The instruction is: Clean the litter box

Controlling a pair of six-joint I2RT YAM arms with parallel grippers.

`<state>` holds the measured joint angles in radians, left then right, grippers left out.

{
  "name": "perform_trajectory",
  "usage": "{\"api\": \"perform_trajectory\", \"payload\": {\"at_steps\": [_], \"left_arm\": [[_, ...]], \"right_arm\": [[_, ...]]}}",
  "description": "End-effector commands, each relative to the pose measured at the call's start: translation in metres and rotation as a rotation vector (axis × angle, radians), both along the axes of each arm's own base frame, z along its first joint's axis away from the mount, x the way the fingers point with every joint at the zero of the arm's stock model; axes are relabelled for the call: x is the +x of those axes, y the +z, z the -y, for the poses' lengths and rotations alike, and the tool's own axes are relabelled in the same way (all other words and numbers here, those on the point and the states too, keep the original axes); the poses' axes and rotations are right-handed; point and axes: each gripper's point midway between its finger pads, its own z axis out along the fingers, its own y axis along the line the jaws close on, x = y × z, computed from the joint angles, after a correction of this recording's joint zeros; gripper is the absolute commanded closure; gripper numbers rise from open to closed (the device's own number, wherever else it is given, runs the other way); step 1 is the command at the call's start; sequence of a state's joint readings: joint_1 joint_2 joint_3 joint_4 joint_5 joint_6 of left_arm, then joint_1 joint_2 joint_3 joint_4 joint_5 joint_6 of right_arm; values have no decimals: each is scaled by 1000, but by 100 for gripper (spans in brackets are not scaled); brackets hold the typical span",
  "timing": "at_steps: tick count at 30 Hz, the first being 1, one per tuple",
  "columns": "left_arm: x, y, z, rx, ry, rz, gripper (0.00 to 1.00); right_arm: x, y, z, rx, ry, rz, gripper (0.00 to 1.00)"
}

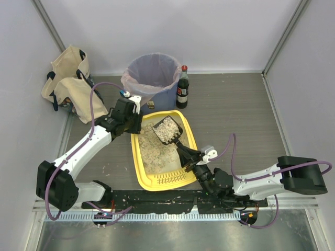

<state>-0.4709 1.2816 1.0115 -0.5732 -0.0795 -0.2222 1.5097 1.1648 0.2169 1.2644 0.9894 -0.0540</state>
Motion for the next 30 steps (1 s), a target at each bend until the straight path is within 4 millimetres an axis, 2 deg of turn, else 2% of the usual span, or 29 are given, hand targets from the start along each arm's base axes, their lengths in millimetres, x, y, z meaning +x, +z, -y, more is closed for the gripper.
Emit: {"api": "perform_trajectory", "payload": {"at_steps": [1,4,7,8,9,11,13,14,15,17,18,19,20,21,23,24,26,27,29,30], "left_arm": [[11,16,6,-20,-10,62,55],[11,17,7,-25,-13,60,56],[11,17,7,-25,-15,62,56],[11,17,7,-25,-14,63,56],[11,16,7,-26,-14,60,56],[11,18,7,-27,-14,62,56],[11,17,6,-25,-13,65,56],[11,17,7,-26,-12,65,56],[11,16,7,-25,-13,60,56],[10,16,8,-27,-17,56,56],[11,17,8,-28,-16,58,56],[11,17,7,-28,-13,62,56],[10,16,7,-26,-14,59,56],[11,16,7,-25,-13,60,56],[11,16,8,-26,-16,56,56],[10,16,9,-28,-19,53,56],[11,15,8,-26,-16,54,56],[11,15,7,-25,-15,55,56],[10,15,8,-26,-18,53,56],[11,15,9,-29,-19,53,56]], "right_arm": [[1,77,22,488,-11,-7,98],[6,80,31,556,-23,-29,99],[4,81,21,509,-6,-25,99],[7,77,25,513,-28,-38,99],[12,78,37,588,-56,-55,99],[14,72,45,624,-34,-55,99],[12,68,25,537,16,-58,99],[12,74,16,532,27,-67,99],[12,72,15,524,29,-76,99],[11,67,27,549,18,-63,99],[10,74,31,582,26,-45,99],[7,73,22,522,56,-17,98],[6,82,13,517,73,-13,99],[7,76,5,472,77,-28,99],[9,72,13,495,56,-28,98],[9,81,21,558,55,-13,99],[7,83,14,536,81,6,99],[8,78,8,499,82,-9,99],[11,75,16,532,52,-28,99],[11,80,22,585,57,-21,99]]}}
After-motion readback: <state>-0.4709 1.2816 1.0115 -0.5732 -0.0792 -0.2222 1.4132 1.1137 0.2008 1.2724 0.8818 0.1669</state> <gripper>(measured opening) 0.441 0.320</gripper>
